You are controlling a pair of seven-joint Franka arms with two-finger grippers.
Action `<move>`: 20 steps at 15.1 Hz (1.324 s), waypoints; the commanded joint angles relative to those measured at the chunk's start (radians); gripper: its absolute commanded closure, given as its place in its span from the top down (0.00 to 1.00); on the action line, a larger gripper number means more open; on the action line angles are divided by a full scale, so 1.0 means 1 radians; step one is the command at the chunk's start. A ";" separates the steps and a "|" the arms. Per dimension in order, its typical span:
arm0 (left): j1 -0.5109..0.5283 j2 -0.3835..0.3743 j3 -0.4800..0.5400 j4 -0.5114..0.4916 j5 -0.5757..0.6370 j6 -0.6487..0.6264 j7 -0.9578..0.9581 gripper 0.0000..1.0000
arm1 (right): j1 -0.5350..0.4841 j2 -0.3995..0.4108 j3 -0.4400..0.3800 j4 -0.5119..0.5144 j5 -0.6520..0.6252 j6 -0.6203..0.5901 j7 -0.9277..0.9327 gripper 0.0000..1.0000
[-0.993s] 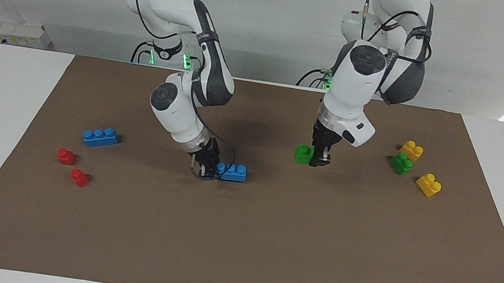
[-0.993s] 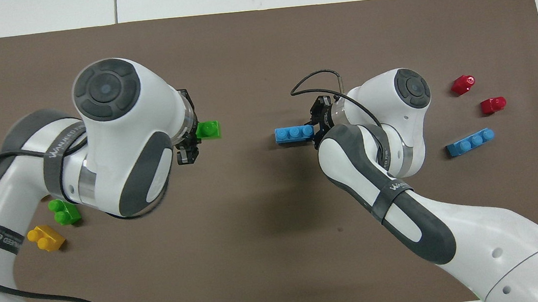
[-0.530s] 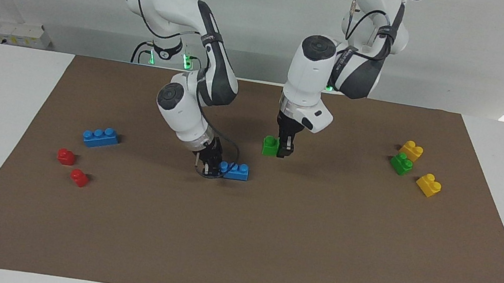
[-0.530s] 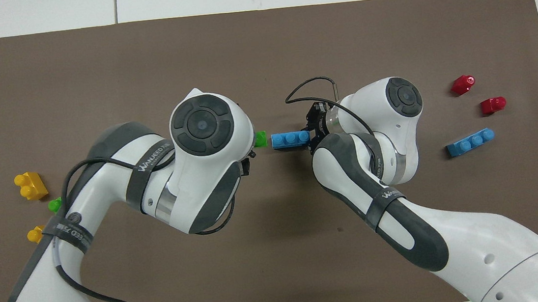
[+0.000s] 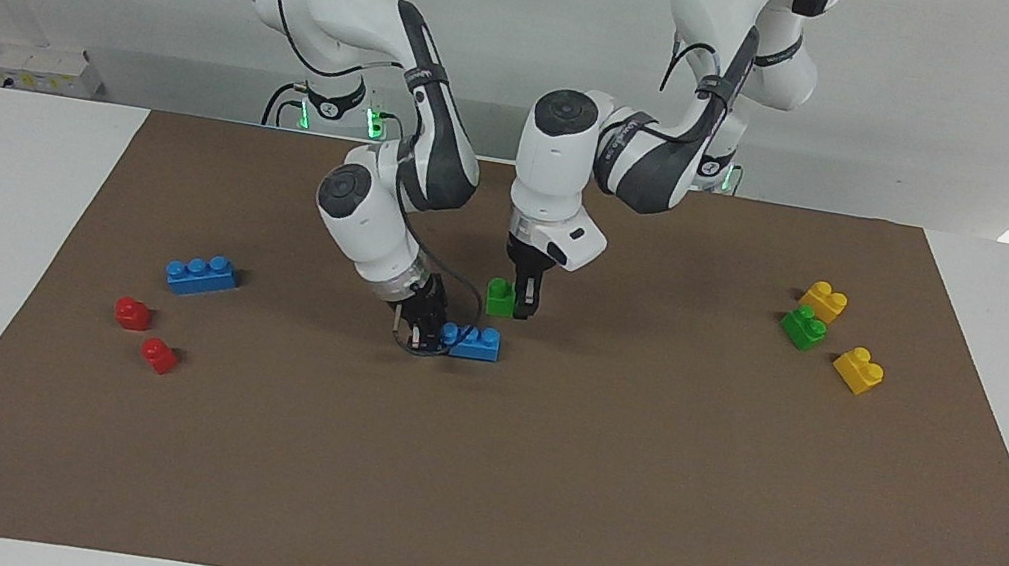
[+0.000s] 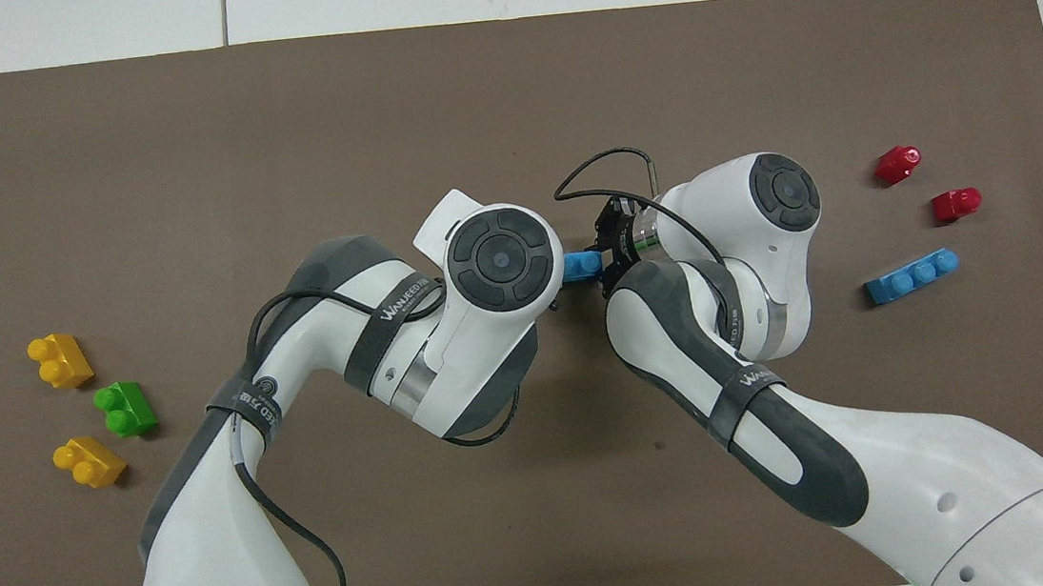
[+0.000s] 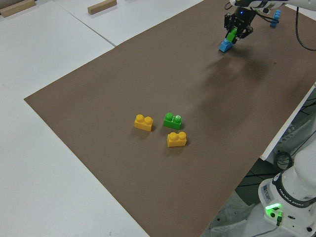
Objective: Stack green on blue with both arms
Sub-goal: 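Press the green brick onto the blue brick held by the right gripper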
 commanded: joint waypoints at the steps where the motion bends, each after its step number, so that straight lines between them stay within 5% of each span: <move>1: -0.022 0.039 0.013 0.035 0.022 0.041 -0.019 0.00 | 0.007 -0.031 -0.002 -0.040 -0.003 0.025 0.011 0.00; 20: -0.035 0.079 0.022 0.010 0.060 0.169 -0.027 0.00 | 0.005 -0.031 -0.002 -0.066 -0.003 0.077 0.005 0.00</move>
